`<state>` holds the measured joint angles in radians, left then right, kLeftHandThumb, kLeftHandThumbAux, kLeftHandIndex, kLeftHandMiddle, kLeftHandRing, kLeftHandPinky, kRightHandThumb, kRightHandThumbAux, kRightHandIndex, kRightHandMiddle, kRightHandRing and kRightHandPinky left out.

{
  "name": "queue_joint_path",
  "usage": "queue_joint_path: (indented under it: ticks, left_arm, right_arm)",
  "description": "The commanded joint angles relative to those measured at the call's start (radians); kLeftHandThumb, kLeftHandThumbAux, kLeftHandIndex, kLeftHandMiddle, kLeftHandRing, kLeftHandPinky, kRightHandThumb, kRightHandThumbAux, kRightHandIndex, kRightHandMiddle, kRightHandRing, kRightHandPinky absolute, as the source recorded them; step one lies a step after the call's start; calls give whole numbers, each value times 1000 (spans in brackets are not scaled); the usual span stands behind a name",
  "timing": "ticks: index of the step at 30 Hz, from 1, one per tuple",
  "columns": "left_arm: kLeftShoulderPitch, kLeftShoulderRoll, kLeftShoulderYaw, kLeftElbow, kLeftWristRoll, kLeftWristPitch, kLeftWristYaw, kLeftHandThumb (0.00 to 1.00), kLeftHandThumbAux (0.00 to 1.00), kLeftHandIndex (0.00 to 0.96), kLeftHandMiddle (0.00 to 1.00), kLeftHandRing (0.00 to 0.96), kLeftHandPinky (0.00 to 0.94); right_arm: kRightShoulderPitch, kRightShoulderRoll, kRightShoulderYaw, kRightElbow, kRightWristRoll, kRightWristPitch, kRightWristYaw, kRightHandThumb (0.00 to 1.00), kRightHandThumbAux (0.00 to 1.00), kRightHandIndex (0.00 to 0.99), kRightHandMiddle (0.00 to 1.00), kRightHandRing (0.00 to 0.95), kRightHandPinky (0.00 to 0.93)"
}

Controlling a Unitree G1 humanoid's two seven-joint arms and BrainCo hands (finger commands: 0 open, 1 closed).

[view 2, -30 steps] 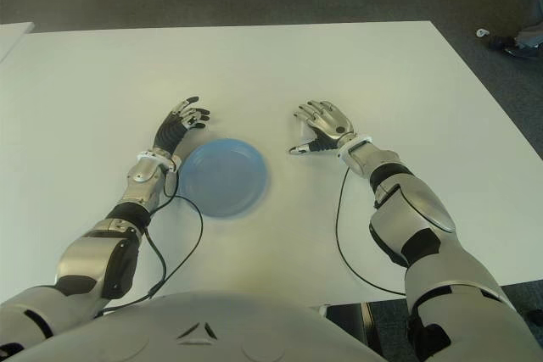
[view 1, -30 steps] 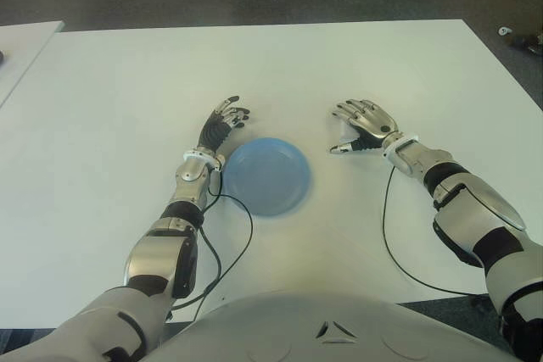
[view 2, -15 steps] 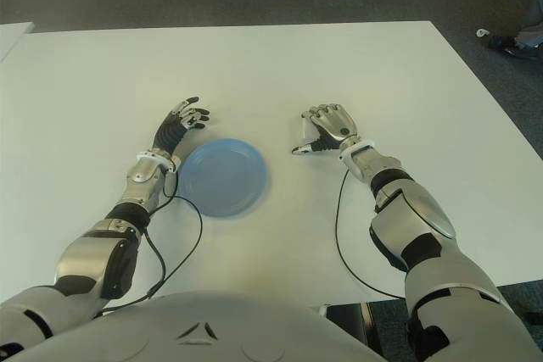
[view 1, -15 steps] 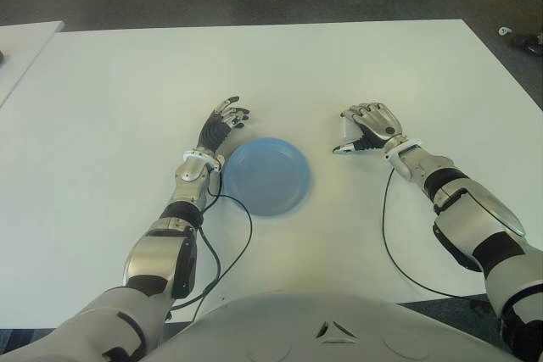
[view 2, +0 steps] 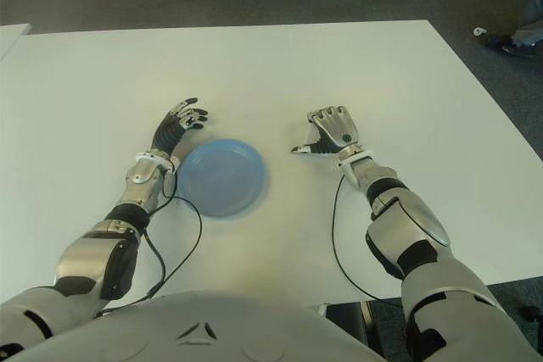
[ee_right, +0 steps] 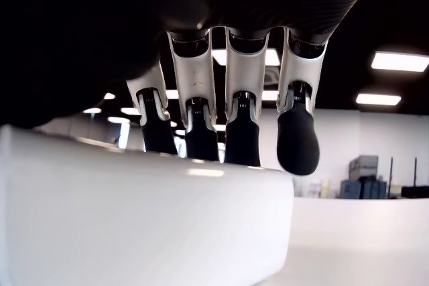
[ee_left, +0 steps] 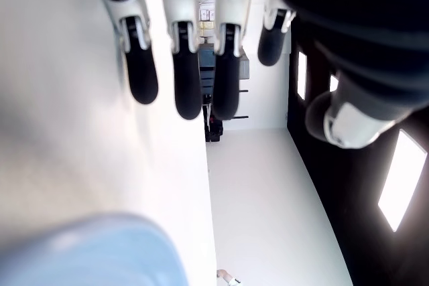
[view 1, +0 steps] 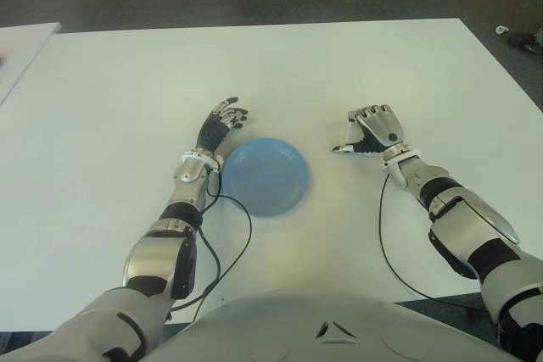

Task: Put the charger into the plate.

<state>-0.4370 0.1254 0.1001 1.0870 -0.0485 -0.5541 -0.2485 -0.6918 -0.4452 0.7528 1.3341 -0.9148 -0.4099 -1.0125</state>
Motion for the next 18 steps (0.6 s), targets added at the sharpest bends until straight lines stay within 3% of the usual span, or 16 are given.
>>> queue_joint_path:
  ticks: [1,18]
  left_arm:
    - [45,2,-7,30,10,30,-11,0,522,169,343,345,338]
    - [46,8,2,34,0,15,-38,0,500,171,336,333,326]
  right_arm:
    - [23,16,-31,2,30,-48,3,595,688,762,872,875,880]
    - [41,34,-125,-2,96,-102,30,521,769,805,893,896,886]
